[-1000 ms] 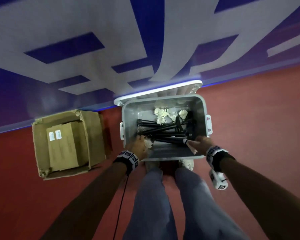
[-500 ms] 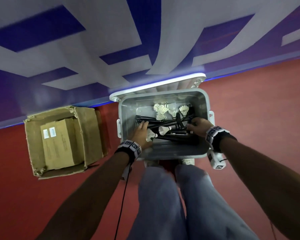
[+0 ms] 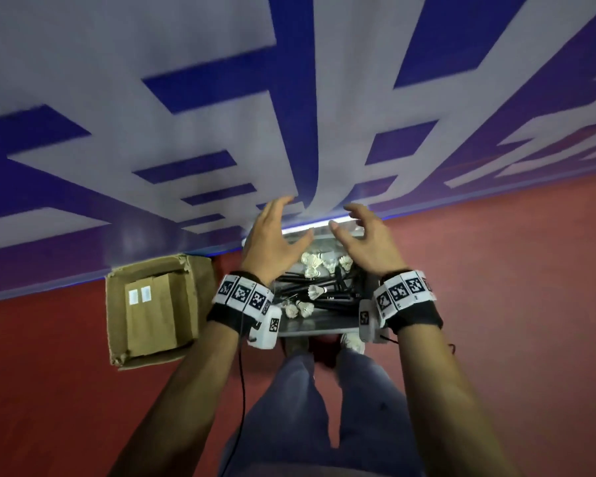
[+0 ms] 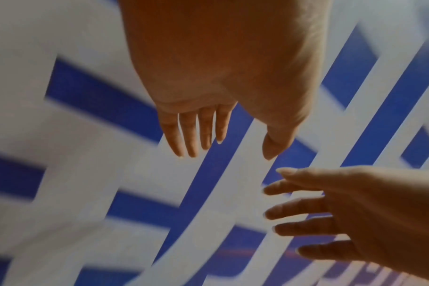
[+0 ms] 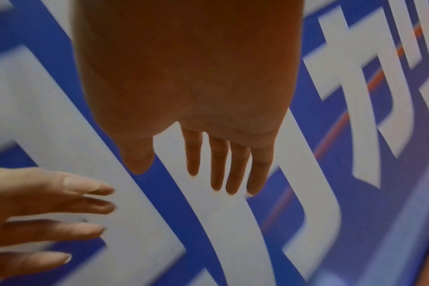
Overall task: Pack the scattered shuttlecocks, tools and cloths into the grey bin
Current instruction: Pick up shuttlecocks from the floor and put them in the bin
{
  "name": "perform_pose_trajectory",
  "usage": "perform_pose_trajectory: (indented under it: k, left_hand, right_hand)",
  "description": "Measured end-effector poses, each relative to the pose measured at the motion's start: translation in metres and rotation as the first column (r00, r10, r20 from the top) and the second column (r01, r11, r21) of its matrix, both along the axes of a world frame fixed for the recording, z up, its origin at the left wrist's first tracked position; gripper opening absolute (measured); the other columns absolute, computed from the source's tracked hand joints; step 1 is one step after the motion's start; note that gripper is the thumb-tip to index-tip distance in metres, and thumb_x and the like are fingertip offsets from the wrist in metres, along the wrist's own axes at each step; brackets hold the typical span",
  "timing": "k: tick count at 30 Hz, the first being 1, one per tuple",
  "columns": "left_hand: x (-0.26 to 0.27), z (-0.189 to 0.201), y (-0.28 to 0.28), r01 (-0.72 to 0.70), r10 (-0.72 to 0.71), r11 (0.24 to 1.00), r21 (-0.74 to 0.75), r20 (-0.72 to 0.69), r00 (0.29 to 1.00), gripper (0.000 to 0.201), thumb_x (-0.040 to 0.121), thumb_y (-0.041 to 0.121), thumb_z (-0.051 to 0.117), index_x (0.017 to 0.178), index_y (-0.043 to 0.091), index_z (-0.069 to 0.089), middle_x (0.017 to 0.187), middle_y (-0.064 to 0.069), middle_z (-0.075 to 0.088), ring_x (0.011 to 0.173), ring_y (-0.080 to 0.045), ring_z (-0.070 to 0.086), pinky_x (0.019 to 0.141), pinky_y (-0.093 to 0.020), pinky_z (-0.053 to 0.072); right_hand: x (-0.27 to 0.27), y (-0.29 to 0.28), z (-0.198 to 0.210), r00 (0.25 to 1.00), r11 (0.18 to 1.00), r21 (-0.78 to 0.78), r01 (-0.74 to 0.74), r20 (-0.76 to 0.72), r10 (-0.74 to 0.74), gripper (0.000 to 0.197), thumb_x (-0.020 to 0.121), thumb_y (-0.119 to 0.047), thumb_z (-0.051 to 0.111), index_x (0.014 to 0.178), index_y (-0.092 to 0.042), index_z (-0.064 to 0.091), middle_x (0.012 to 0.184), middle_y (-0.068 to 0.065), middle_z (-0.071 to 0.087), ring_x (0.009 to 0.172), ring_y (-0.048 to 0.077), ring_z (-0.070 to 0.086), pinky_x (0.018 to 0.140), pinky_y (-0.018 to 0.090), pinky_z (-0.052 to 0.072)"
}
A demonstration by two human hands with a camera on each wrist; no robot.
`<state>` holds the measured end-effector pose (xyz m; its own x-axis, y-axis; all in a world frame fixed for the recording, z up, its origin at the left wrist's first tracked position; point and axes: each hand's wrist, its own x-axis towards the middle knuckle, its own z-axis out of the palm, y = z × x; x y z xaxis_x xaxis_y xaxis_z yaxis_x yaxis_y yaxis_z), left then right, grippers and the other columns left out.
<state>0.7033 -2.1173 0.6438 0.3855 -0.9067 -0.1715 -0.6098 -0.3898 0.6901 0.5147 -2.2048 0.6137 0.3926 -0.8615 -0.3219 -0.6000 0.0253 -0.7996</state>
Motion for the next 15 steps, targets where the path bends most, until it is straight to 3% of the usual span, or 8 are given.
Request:
perform_pose_trajectory:
  k: [5,8,12,15]
  left_hand:
    - [0.012,0.144,0.019,-0.042,0.049,0.982,-0.186,0.037,0.998,0.065,0.087,0.042,0.076,0.144,0.027,0.047,0.140,0.007,0.054,0.127,-0.011,0.052,0.106,-0.033,0.047]
    - [0.025,0.213,0.042,-0.059,0.077,0.947,-0.315,0.046,0.996,0.060,0.089,0.039,0.075,0.142,0.023,0.051,0.136,0.007,0.058,0.124,-0.008,0.055,0.103,-0.033,0.051]
    - [0.035,0.278,0.085,-0.059,0.102,0.906,-0.420,0.081,0.992,0.052,0.093,0.034,0.073,0.139,0.019,0.054,0.133,0.006,0.061,0.123,-0.004,0.056,0.100,-0.027,0.051]
    - [0.037,0.299,0.119,-0.111,0.183,0.873,-0.474,0.109,0.977,0.050,0.094,0.035,0.071,0.138,0.015,0.056,0.133,0.004,0.062,0.123,-0.006,0.057,0.097,-0.029,0.053]
  right_hand:
    - [0.005,0.008,0.144,0.992,0.984,-0.174,0.028,0.129,-0.005,0.050,0.092,-0.055,0.066,0.135,-0.031,0.058,0.135,-0.008,0.062,0.124,0.007,0.056,0.102,0.029,0.046]
    - [0.010,0.021,0.212,0.983,0.965,-0.262,0.022,0.180,0.027,0.048,0.094,-0.055,0.064,0.135,-0.030,0.058,0.134,-0.011,0.062,0.123,0.004,0.056,0.101,0.025,0.045]
    - [0.022,0.040,0.269,0.964,0.942,-0.336,-0.022,0.243,0.110,0.043,0.096,-0.052,0.065,0.132,-0.029,0.060,0.130,-0.013,0.064,0.120,0.001,0.057,0.099,0.023,0.048]
    - [0.036,0.046,0.290,0.939,0.925,-0.367,-0.099,0.272,0.209,0.042,0.097,-0.049,0.065,0.132,-0.027,0.060,0.129,-0.012,0.064,0.119,0.001,0.058,0.098,0.024,0.050]
